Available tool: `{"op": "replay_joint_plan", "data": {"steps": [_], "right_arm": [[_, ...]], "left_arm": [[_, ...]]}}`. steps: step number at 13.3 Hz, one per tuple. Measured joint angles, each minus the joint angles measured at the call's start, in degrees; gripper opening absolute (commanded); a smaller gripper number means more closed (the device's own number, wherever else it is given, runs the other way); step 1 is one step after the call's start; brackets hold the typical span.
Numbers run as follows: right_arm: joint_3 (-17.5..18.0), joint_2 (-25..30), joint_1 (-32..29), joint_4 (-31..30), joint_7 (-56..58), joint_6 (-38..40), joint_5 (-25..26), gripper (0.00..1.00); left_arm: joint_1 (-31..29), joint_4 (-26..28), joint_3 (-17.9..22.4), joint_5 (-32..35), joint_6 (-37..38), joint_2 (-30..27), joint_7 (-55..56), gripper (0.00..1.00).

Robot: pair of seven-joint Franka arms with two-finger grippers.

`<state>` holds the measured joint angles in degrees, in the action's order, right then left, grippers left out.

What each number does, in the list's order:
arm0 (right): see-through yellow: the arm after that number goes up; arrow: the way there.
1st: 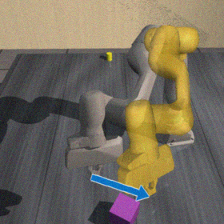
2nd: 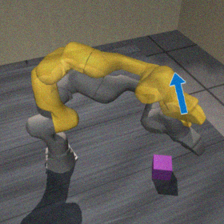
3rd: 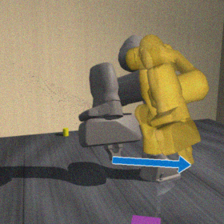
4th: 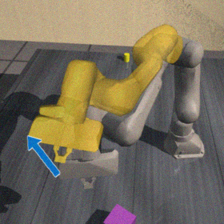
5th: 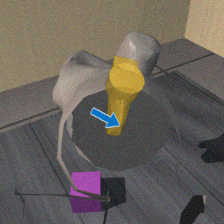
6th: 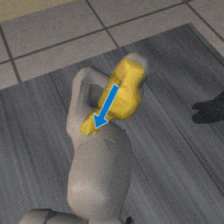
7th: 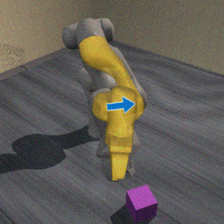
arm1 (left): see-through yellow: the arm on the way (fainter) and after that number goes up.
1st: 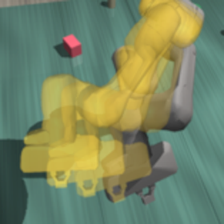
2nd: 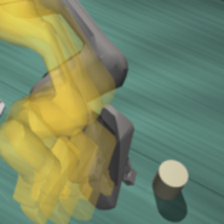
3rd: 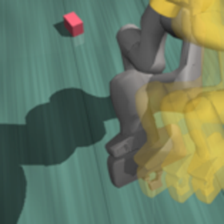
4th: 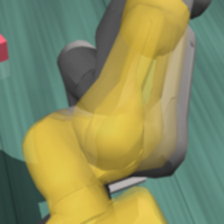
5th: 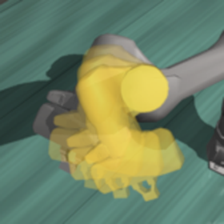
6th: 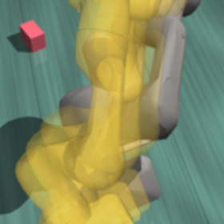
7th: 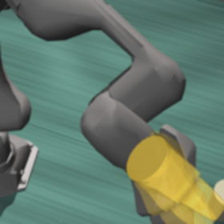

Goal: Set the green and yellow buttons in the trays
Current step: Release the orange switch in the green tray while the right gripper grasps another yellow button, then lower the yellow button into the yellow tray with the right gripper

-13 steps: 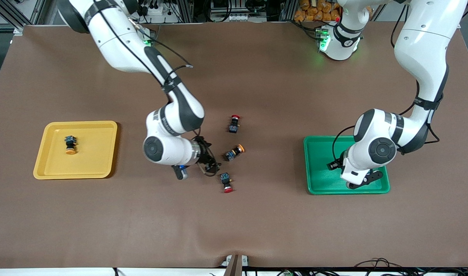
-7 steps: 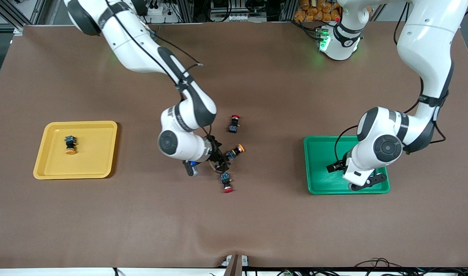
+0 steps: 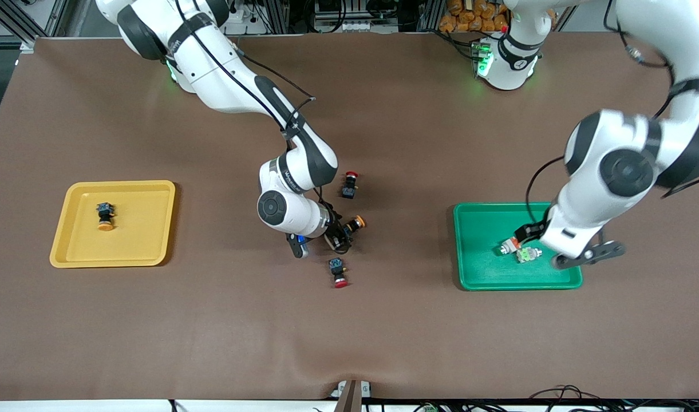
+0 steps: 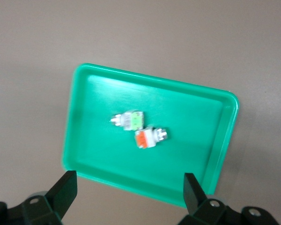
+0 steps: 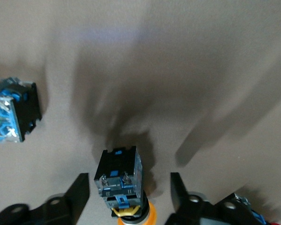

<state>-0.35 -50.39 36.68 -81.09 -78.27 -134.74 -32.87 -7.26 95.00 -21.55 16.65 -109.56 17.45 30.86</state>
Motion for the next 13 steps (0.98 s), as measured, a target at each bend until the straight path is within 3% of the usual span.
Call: {"op": "replay_joint_plan", "data": {"steps": [4, 6, 10, 13], "right_arm": [[-0.92, -0.02, -0.28, 0.38, -0.01, 1.30, -0.01, 0.00], [-1.55, 0.39, -2.94, 2.07, -0.01, 10.24, -0.04, 0.00], [-1.52, 1.29, -12.86, 10.09, 2.58, 30.61, -0.07, 0.00], [-1.61, 2.16, -18.75, 11.47, 13.91, 39.35, 0.03, 0.00]], "left_arm": [[-0.22, -8.40, 0.01, -5.60, 10.91, -4.21, -7.13, 1.00], [-0.58, -12.46, 0.13, -9.14, 14.34, -4.83, -10.25, 1.00], [-1.13, -14.07, 0.29, -9.61, 16.07, -7.13, -12.43, 1.00], [-3.73, -14.08, 0.40, -9.79, 16.90, -8.89, -18.15, 1.00]]}}
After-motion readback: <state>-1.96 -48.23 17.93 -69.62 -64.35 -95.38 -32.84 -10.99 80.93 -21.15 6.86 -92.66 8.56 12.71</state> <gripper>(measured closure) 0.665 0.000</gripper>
